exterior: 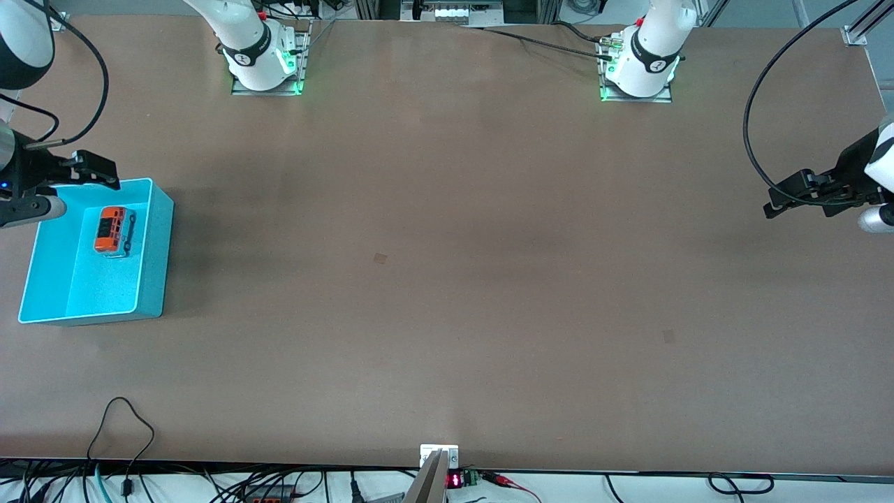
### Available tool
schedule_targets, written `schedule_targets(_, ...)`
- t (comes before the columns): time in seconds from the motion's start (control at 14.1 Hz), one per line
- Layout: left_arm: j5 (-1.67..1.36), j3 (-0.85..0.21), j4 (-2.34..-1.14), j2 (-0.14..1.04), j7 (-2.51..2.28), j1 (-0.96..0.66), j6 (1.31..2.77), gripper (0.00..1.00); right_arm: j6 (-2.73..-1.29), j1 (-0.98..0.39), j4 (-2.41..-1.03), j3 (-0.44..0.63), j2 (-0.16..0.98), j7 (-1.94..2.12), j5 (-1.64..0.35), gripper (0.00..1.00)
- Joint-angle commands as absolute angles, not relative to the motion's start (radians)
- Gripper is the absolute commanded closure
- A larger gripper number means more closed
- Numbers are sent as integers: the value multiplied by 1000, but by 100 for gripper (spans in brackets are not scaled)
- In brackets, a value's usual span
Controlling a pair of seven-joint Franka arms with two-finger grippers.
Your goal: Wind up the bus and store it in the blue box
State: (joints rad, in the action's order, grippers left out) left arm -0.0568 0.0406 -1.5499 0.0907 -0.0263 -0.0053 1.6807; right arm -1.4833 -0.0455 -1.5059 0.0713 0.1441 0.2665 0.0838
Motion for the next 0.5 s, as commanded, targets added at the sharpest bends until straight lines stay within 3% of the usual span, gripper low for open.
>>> schedule_targets(0.0, -48, 38, -1568, 77, -6, -5, 1700, 0, -1468, -46, -1562, 75, 91, 252, 87, 0)
schedule_targets(0.43, -44, 38, -1569, 74, -6, -5, 1703, 0, -1474, -61, -1562, 75, 86, 232, 84, 0)
